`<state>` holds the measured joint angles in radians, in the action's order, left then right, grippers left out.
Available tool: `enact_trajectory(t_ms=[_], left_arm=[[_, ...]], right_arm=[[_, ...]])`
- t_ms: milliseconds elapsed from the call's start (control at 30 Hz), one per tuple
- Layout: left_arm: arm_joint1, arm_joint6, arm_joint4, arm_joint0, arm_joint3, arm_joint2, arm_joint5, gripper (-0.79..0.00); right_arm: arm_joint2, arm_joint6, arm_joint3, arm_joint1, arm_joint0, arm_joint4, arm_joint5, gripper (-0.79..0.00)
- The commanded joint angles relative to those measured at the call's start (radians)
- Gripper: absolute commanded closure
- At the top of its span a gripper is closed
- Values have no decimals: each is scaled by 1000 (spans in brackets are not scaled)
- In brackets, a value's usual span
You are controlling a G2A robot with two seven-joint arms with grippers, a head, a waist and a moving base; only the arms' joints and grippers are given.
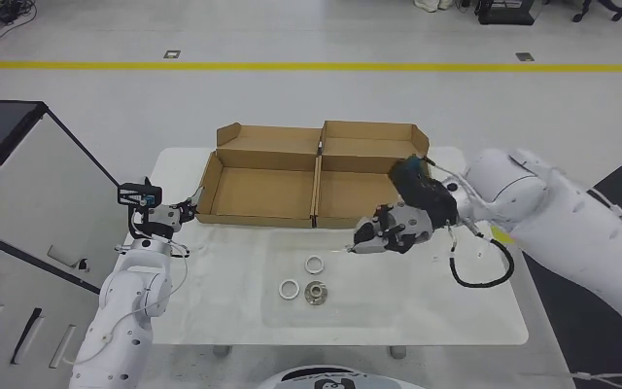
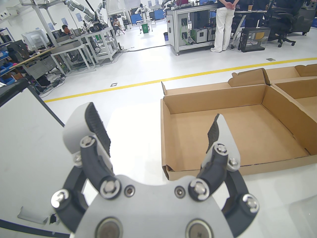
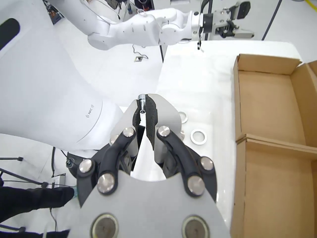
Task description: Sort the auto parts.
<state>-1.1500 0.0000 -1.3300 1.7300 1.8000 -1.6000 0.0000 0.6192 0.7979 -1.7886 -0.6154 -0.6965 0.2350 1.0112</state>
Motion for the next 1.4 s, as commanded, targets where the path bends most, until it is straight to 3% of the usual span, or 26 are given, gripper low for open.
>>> enact_trajectory(t_ms=[0,467,900,1000,1200,1367], left_arm=[[0,0,0,0,0,0,0,-785],[0,0,0,0,0,0,0,-785],[0,0,0,0,0,0,0,-785],[0,0,0,0,0,0,0,-785],[0,0,0,0,0,0,0,-785],[0,0,0,0,0,0,0,-785]], right_arm=[[15,10,-9,5,-4,41,1,0],[188,10,-63,-28,-105,196,1,0],[203,10,-70,-37,-116,191,1,0],[216,2,-90,-39,-125,119,-27,0],[220,-98,-130,-61,-167,252,1,0],[251,-98,-167,-93,-191,385,1,0]])
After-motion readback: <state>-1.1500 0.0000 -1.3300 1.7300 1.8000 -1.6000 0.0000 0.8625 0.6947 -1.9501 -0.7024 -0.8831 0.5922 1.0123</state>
